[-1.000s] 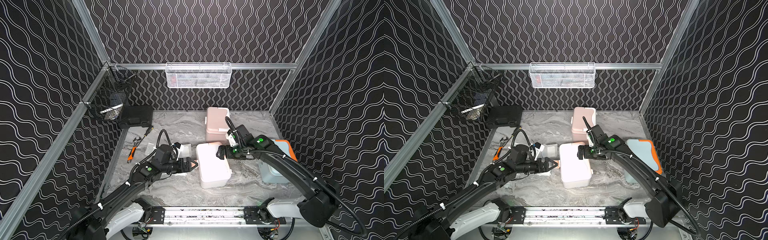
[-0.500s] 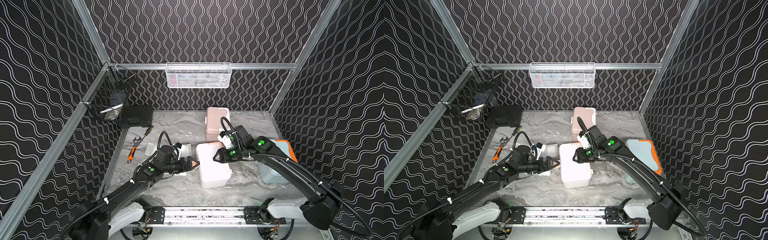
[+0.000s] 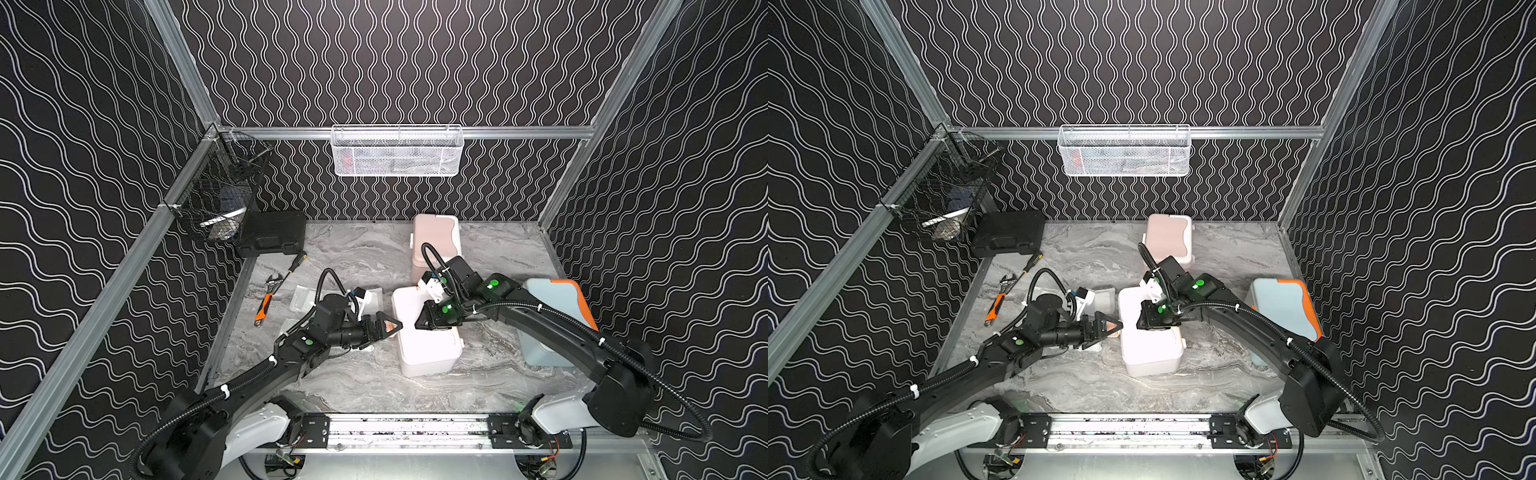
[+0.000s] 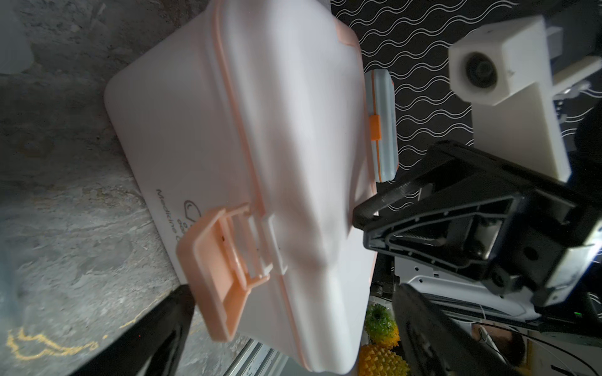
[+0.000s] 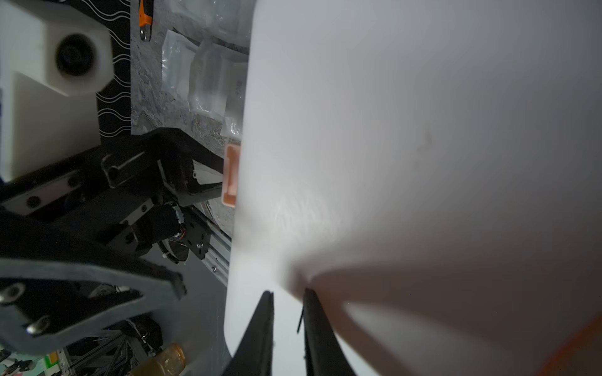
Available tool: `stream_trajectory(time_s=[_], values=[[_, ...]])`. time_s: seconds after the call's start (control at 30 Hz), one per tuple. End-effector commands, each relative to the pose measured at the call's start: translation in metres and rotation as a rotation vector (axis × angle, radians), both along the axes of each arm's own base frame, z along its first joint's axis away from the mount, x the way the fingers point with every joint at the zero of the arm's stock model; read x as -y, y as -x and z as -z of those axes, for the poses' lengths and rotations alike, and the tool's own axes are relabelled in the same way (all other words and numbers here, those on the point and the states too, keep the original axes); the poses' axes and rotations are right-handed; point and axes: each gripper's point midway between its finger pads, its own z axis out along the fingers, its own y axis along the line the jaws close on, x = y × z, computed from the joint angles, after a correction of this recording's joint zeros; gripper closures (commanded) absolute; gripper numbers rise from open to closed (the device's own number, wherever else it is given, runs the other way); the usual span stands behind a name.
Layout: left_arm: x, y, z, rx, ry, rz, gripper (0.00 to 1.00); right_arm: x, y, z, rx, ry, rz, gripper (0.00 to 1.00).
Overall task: Open first aid kits and take out gauze
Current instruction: Fasten the fastener of the first aid kit.
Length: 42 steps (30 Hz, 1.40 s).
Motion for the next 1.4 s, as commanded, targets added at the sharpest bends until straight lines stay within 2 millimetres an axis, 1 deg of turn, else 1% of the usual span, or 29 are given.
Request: stream_trajectory(time_s=[0.0,0.27,0.47,0.7,0.93,1.03,1.1,1.2,1.37], values=[[0.007,-0.005,-0.017,0.03,0.072,0.009,0.01,0.031,0.007,0.032,-0.032,0.173,0.046,0.79],[0.008,-0.004,-0.029,0.044,0.081,0.012,0.01,0.031,0.009,0.032,-0.035,0.162,0.046,0.78],[0.009,-0.004,-0.032,0.045,0.086,0.01,0.01,0.03,0.009,0.032,-0.035,0.156,0.043,0.78],[0.017,-0.003,-0.033,0.047,0.087,0.023,0.01,0.03,0.009,0.03,-0.03,0.152,0.043,0.78],[0.026,-0.002,-0.041,0.061,0.09,0.043,0.01,0.03,0.009,0.027,-0.023,0.146,0.045,0.78],[0.021,0.0,-0.044,0.078,0.062,0.029,0.01,0.03,0.009,0.025,-0.02,0.138,0.045,0.78],[0.015,0.001,-0.042,0.081,0.039,0.011,0.01,0.03,0.01,0.025,-0.021,0.14,0.043,0.78],[0.009,0.0,-0.032,0.055,0.033,-0.007,0.01,0.031,0.011,0.025,-0.023,0.142,0.04,0.74],[0.007,-0.002,-0.016,0.02,0.049,-0.025,0.01,0.03,0.012,0.023,-0.022,0.136,0.038,0.69]])
